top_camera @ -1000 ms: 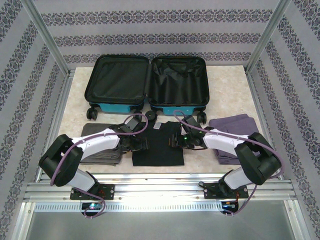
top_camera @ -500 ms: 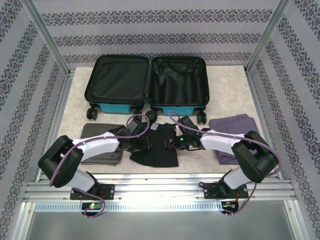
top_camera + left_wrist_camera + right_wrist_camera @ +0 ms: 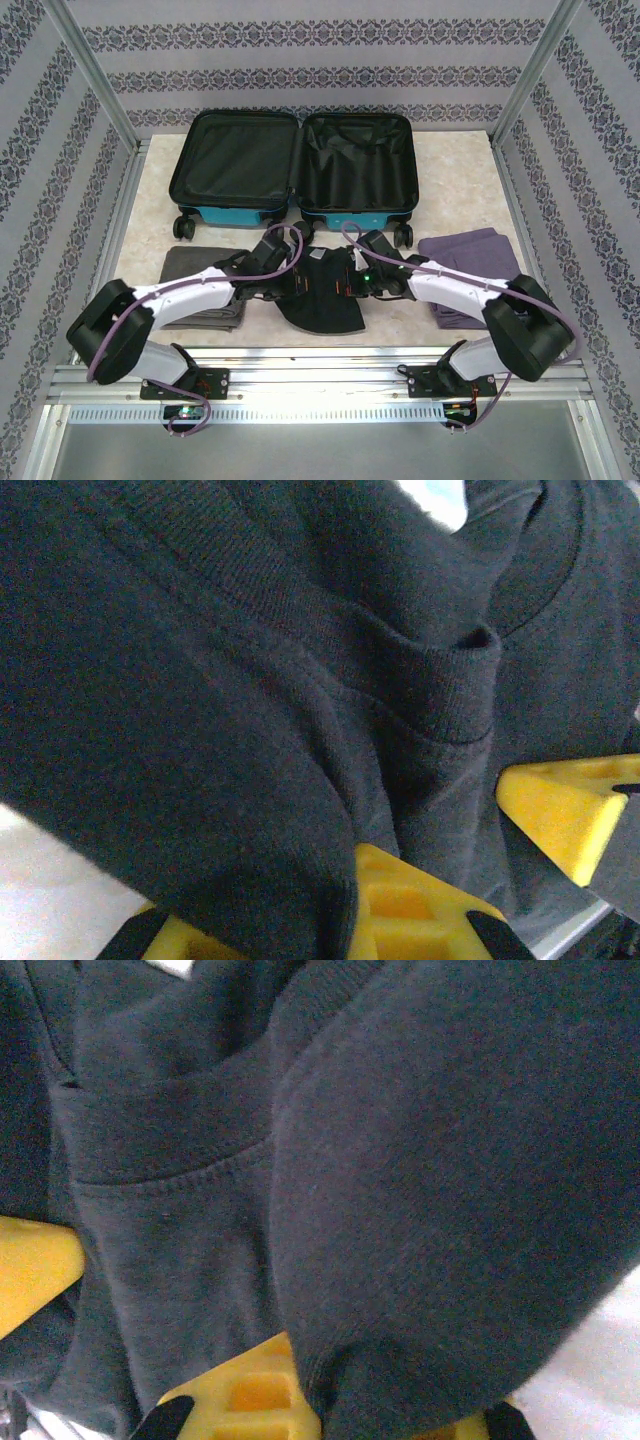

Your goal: Pack the luggage

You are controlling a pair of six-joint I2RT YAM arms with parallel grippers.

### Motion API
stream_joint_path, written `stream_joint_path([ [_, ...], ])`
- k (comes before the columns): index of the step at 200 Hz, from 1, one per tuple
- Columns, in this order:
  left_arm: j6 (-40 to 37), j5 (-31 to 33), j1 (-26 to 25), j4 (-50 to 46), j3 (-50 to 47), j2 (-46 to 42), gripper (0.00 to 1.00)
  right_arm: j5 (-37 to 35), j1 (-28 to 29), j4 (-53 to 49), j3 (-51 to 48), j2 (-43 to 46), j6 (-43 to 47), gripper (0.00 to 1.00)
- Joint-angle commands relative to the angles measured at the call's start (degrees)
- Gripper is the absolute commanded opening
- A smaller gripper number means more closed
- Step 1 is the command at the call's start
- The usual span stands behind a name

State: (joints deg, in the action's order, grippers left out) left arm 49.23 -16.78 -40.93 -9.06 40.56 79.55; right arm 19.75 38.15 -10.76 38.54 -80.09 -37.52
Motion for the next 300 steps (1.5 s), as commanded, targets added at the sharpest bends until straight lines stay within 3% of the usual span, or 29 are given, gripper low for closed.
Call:
stream_joint_path([
  [1,-2.94,1.57,-0.99,-5.65,4.77,-6.04,0.0,-1.09,0.61,-5.14,4.95,5.18,3.99,0.0],
  [40,-7.51,4.54,-0.7,-9.04,10.71,-10.45,0.0,0.28,-1.94,-12.9,12.16,8.37,7.24,0.0],
  [87,-13.88,4.74,2.2,-10.8,25.09,-2.17,0.0,4.9,-9.65,-18.16,26.26,4.23,12.68,0.0],
  [118,-17.5,4.48,4.83,-8.28,35.4,6.44,0.0,5.57,-13.86,-21.27,38.82,-4.52,17.29,0.0],
  [199,-22.49,-7.19,15.32,-7.28,66.17,36.02,0.0,7.19,-23.95,-25.97,67.34,-30.92,19.68,0.0],
  [300,-20.0,-9.13,16.92,-6.21,86.38,57.94,0.0,6.58,-30.19,-31.57,88.77,-52.72,20.96,0.0],
])
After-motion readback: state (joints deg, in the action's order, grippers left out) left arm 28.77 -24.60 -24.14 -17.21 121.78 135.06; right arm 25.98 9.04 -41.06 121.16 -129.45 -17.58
